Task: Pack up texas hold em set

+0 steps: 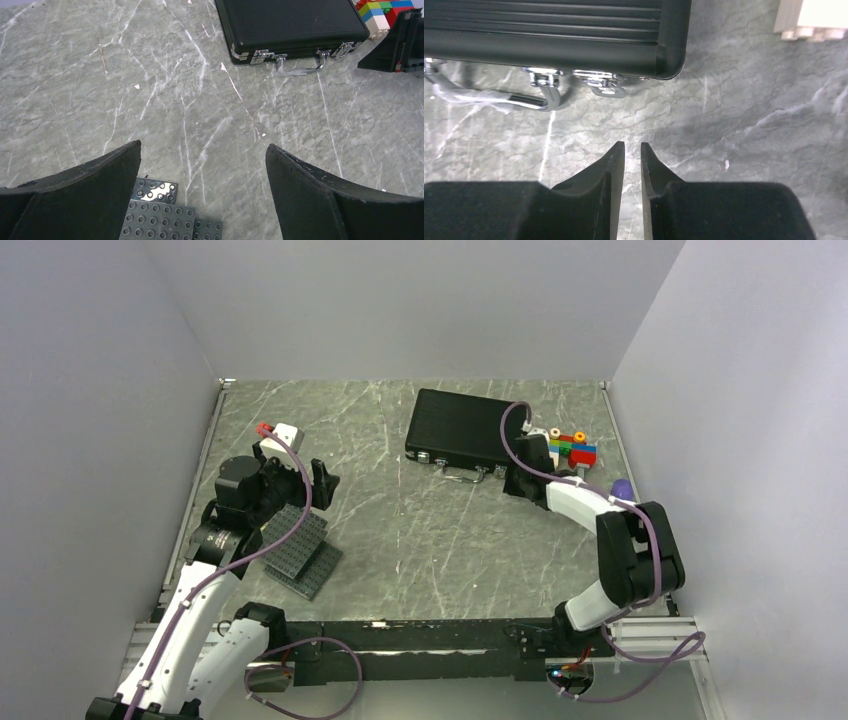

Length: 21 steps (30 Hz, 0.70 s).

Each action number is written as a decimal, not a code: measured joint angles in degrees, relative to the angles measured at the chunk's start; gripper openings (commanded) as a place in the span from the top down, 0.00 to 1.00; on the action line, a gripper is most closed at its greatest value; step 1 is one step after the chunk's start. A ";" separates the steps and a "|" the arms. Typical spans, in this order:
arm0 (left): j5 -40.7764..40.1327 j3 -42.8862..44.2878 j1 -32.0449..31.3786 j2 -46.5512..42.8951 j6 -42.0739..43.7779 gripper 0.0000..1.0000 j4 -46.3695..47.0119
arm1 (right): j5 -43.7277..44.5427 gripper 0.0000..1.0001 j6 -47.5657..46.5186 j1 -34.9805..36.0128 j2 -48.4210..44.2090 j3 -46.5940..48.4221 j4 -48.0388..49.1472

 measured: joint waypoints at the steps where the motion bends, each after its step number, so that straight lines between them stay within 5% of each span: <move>1: 0.02 0.00 0.00 0.00 0.00 0.02 0.00 | 0.00 0.77 -0.26 0.00 -0.94 0.15 -0.42; 10: 0.00 0.00 0.00 -0.02 0.00 0.02 0.00 | -0.26 0.76 -4.55 0.00 -1.77 12.26 -5.79; 21: 0.00 0.00 0.00 -0.15 0.00 0.02 0.00 | -4.11 0.77 -6.78 -1.99 11.91 21.62 -4.61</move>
